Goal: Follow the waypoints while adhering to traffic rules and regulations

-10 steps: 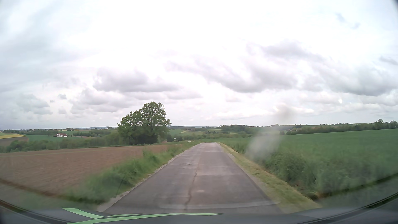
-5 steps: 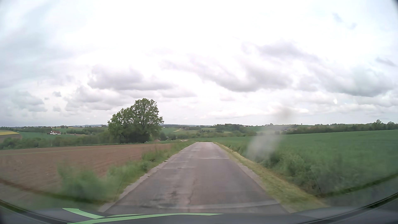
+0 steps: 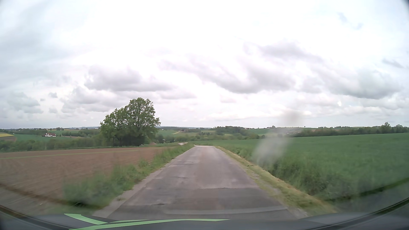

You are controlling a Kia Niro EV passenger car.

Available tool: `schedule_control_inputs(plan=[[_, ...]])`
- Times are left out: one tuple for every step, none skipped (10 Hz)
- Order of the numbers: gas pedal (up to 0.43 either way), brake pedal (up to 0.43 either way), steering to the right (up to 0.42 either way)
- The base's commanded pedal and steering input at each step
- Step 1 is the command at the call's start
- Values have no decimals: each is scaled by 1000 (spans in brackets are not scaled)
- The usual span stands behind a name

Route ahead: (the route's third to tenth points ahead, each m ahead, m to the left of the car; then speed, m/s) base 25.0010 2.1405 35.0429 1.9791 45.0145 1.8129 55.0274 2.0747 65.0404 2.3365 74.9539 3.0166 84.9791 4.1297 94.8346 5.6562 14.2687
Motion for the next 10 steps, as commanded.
schedule_control_inputs(plan=[[47, 0, 15], [87, 0, 12], [118, 0, 10], [157, 0, 10], [157, 0, 9], [157, 0, 5], [157, 0, 1], [157, 0, 0], [157, 0, 0], [157, 0, 0]])
